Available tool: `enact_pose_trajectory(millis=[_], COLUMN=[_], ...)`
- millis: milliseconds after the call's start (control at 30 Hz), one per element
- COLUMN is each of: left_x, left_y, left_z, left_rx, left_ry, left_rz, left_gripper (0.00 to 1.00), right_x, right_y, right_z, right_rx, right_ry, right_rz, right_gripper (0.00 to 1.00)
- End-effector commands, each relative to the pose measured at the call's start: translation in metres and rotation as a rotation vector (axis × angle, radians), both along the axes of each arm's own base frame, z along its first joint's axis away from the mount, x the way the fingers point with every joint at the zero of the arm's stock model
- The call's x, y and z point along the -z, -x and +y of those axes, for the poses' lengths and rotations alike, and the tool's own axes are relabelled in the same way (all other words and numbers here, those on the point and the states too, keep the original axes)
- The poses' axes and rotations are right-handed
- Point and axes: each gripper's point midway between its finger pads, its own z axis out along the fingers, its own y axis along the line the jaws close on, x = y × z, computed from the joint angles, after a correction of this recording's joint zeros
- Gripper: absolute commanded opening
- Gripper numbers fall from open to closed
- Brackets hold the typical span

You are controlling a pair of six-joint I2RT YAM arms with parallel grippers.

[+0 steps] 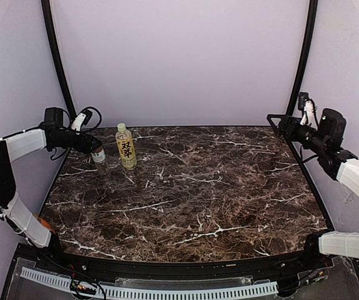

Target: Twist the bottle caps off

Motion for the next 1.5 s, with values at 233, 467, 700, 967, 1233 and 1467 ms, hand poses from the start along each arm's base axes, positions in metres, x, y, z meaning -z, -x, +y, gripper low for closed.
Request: enact_pose_trajectory(millis=[233,467,700,967,1233,1467], left_x=[-0.002,-0.003,-0.047,-0.155,-0.182,-0.193], left_y=[-0.006,0.005,0.036,0.137,0.243,0.255], left_z=[-0.004,-0.004,0.013,-0.041,-0.143,-0.189], left_rx=[0.021,0.046,0.054,0.320,0.795,0.923], left_ry=[0.035,0.004,-0.185,-0.184,-0.183,-0.114], left_rz=[0.022,0.056,0.035,-0.069,-0.084,-0.133], left_gripper=[0.54,0.05,0.01,0.01,0.01,0.01], right_x=[-0.012,-0.015,-0.033,-0.078,-0.080,-0.049], right_y=[-0.001,0.000,0.012,0.071,0.128,0.158], right_z=[0.001,0.001,0.027,0.167,0.320,0.395], right_rx=[0.015,0.014,-0.091,-0.540,-0.878,-1.109], right_ry=[-0.005,-0.006,0.022,0.163,0.299,0.278], right_rz=[-0.032,-0.036,-0.062,-0.269,-0.455,-0.444], right_gripper=[0.99,0.98,0.98,0.96,0.99,0.99])
